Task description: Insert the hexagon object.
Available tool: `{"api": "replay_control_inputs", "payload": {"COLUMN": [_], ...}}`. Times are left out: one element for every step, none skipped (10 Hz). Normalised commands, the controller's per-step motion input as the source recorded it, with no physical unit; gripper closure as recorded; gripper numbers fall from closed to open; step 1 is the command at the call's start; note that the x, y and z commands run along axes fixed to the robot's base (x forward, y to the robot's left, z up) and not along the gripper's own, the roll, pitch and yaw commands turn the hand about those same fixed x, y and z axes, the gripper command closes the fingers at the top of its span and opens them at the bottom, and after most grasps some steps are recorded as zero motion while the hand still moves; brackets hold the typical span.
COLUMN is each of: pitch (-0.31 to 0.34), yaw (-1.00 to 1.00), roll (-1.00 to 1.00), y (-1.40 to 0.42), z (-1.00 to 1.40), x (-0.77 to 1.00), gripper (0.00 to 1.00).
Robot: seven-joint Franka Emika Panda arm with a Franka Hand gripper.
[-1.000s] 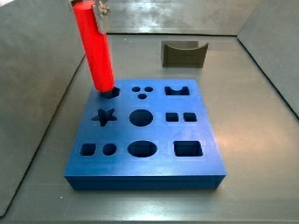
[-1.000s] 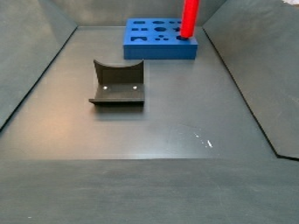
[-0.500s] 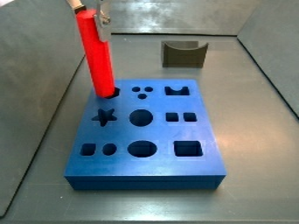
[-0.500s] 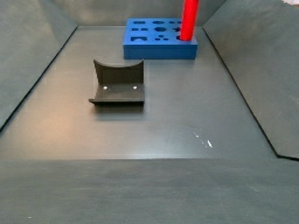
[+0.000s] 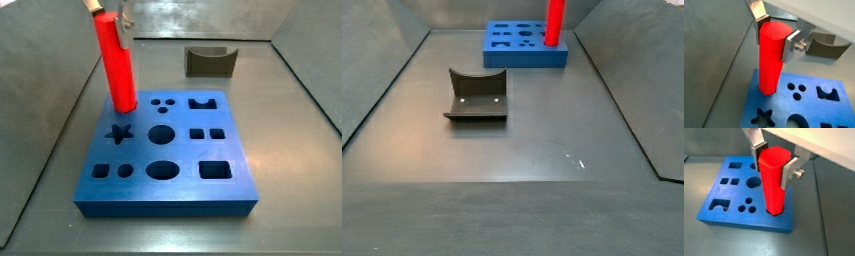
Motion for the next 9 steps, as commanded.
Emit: {"api": "replay_control_inputs", "payload": {"pitch": [0.000,0.000,-0.050,-0.099,-0.123,-0.120,-0.071,-0.036,0.000], "yaw": [0.00,0.00,0.00,0.00,0.00,0.00,0.00,-0.01,0.00], "roll": [0.07,0.16,0.19,0.21,0.24,0.20,0.03,-0.04,0.00], "y": [0.00,0.00,0.00,0.00,0.00,0.00,0.00,0.04,0.00], "z": [-0.42,-0.56,-0.64,-0.70,-0.76,-0.78,-0.55,0.00,0.00], "x": [0.17,0.03,0.00,0.00,0.00,0.00,0.02,0.00,0.00], "gripper": [1.00,1.00,1.00,1.00,1.00,1.00,1.00,1.00,1.00]}}
